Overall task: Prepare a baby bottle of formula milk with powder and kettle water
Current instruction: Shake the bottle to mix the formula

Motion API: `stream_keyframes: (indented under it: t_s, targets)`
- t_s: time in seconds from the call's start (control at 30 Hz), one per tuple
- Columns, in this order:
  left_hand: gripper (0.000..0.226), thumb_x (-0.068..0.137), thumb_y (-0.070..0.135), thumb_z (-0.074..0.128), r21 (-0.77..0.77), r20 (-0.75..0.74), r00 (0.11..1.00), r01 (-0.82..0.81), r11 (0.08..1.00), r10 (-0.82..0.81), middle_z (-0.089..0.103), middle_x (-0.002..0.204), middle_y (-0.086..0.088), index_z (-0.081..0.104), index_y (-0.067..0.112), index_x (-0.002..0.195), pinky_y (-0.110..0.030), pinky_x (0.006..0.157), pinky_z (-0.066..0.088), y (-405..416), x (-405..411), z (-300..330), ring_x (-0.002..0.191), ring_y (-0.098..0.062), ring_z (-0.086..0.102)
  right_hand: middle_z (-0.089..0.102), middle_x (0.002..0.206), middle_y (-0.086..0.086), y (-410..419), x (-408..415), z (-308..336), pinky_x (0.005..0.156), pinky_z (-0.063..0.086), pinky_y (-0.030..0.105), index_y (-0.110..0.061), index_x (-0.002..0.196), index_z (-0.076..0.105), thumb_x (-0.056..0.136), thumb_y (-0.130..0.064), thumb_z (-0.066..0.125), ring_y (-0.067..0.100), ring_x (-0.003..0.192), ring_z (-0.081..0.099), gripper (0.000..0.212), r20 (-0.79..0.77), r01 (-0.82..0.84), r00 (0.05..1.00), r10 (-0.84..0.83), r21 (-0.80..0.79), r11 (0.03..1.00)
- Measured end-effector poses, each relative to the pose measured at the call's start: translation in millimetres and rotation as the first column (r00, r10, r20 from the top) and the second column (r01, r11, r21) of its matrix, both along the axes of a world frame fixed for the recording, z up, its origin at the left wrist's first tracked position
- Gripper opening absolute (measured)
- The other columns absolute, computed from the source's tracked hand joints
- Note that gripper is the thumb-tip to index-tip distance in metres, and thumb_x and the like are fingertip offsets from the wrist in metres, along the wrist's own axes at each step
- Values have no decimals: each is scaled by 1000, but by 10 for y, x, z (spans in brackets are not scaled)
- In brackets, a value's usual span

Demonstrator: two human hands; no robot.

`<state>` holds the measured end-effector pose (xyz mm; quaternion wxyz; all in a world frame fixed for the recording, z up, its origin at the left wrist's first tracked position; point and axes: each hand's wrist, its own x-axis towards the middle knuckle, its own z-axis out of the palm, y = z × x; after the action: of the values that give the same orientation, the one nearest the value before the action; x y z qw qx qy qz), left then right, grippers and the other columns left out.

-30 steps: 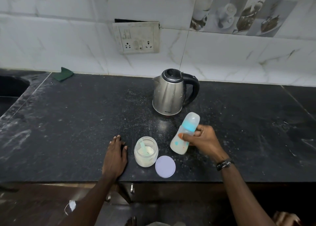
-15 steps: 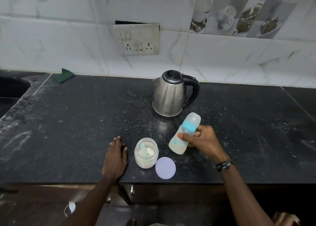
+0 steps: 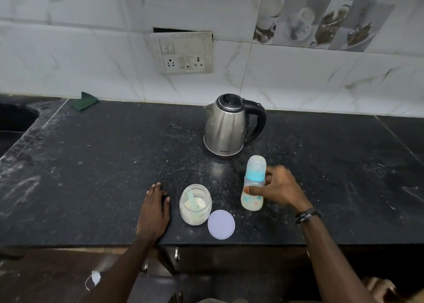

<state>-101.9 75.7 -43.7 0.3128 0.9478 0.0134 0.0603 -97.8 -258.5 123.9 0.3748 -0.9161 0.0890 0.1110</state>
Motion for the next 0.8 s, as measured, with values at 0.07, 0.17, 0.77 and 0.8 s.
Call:
stream_keyframes:
  t_s: [0.07, 0.17, 0.77, 0.8]
  targets:
    - [33, 101, 19, 53, 0, 3, 1000, 1, 1000, -1, 42, 154, -17, 58, 0, 127, -41, 121, 26, 4, -1, -8, 145, -30, 35, 78, 94, -5, 17, -15, 37, 81, 62, 40, -17, 104, 74, 56, -44, 90, 9, 85, 74, 58, -65, -15, 998, 19, 54, 998]
    - [31, 100, 18, 54, 4, 7, 1000, 1, 1000, -1, 42, 153, -17, 59, 0, 125, -42, 121, 26, 12, 0, -17, 145, -30, 36, 74, 89, -7, 43, -30, 55, 77, 60, 41, -20, 98, 72, 57, -49, 89, 13, 83, 72, 53, 34, 15, 999, -10, -141, 990]
    - [32, 99, 17, 56, 26, 24, 1000, 0, 1000, -1, 45, 151, -18, 59, 0, 125, -44, 119, 31, 14, 11, -35, 142, -32, 39, 78, 79, -6, 26, -49, 25, 77, 62, 41, -19, 88, 78, 51, -44, 92, 10, 76, 75, 47, -73, 67, 995, -68, -12, 998]
    - [31, 99, 17, 56, 25, 24, 1000, 2, 1000, -2, 45, 150, -19, 59, 0, 125, -44, 119, 31, 13, 13, -35, 142, -33, 40, 77, 78, -6, 20, -44, 27, 76, 62, 41, -19, 84, 77, 50, -47, 91, 11, 75, 74, 46, -70, 62, 996, -64, -31, 998]
